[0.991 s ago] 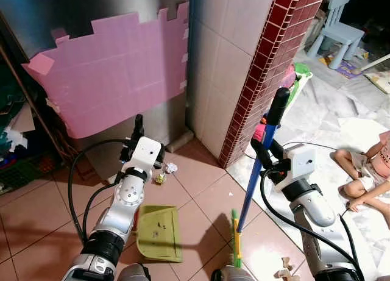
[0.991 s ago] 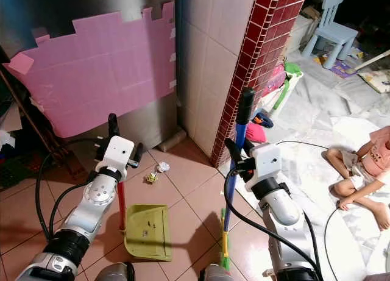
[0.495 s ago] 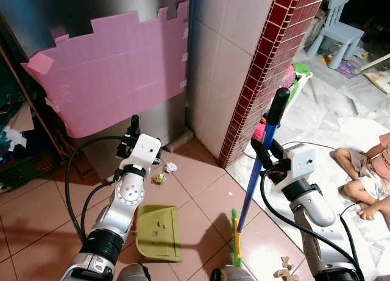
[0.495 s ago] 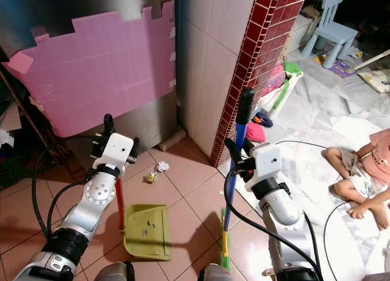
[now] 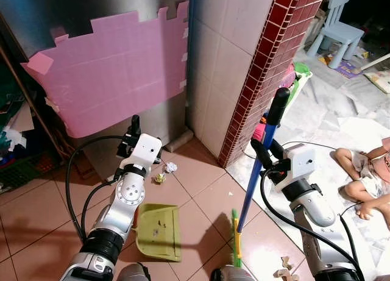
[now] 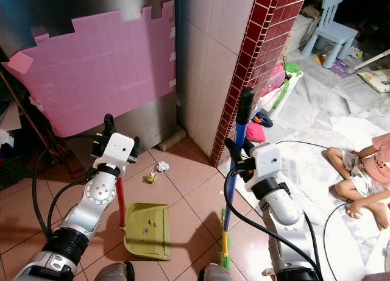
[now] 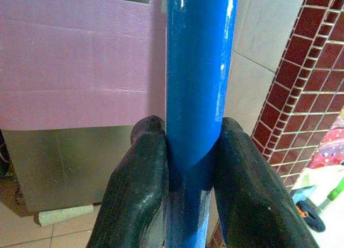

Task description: Sweep floor

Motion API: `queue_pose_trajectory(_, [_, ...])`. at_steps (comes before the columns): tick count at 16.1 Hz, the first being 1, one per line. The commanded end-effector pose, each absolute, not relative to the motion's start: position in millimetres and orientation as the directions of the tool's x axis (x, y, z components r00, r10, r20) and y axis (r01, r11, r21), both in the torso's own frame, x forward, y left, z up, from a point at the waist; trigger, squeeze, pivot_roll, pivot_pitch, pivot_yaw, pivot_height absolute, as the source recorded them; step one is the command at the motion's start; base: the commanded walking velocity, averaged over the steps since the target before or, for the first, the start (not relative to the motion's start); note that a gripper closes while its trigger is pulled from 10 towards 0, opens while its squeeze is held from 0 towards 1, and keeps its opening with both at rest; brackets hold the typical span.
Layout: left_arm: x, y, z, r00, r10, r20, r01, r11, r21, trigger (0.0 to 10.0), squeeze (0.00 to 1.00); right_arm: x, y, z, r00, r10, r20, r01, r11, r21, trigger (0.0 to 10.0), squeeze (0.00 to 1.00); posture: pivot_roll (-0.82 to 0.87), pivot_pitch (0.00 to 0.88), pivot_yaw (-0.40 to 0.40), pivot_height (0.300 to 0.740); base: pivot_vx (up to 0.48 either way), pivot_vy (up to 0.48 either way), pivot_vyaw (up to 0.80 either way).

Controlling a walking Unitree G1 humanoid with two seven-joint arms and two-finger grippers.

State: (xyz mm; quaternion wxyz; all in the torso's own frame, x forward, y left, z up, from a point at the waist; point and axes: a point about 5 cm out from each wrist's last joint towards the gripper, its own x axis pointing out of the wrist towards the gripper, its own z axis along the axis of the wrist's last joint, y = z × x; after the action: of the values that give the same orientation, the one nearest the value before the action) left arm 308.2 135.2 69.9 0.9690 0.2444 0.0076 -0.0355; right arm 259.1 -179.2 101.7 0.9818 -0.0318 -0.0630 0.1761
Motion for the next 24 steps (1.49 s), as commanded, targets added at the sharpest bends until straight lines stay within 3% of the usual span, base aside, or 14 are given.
queue_pose_trajectory(1, [313,132,81,0.997,-0.074,0.021,0.055,0.878,0.476,10.0,0.00,262,-181,113,0.922,0.354,0.158,-0.339,0.934,-0.114,10.0,0.00,-0.19,0.056,-0.048,0.740,0.000,0.000,0.00])
queue_pose_trajectory(2, [312,132,80,0.997,-0.079,0.020,0.061,0.880,0.471,1.0,0.00,262,-180,113,0.922,0.354,0.158,-0.339,0.934,-0.114,10.0,0.00,-0.19,0.056,-0.047,0.740,0.000,0.000,0.00])
queue_pose_trajectory(3, [311,131,80,0.996,-0.090,0.017,0.072,0.882,0.465,0.0,0.00,262,-180,113,0.922,0.354,0.158,-0.339,0.934,-0.114,10.0,0.00,-0.19,0.056,-0.047,0.740,0.000,0.000,0.00])
queue_pose_trajectory(21, [306,137,75,0.993,-0.121,-0.001,0.108,0.878,0.466,0.0,0.00,268,-174,111,0.920,0.353,0.168,-0.340,0.935,-0.104,10.0,0.00,-0.16,0.016,-0.031,0.740,0.000,0.000,0.00])
queue_pose_trajectory(24, [305,142,83,0.992,-0.111,0.058,0.071,0.880,0.469,0.0,0.00,276,-167,114,0.914,0.356,0.193,-0.344,0.934,-0.092,10.0,0.00,-0.13,0.005,-0.026,0.740,0.000,0.000,0.00])
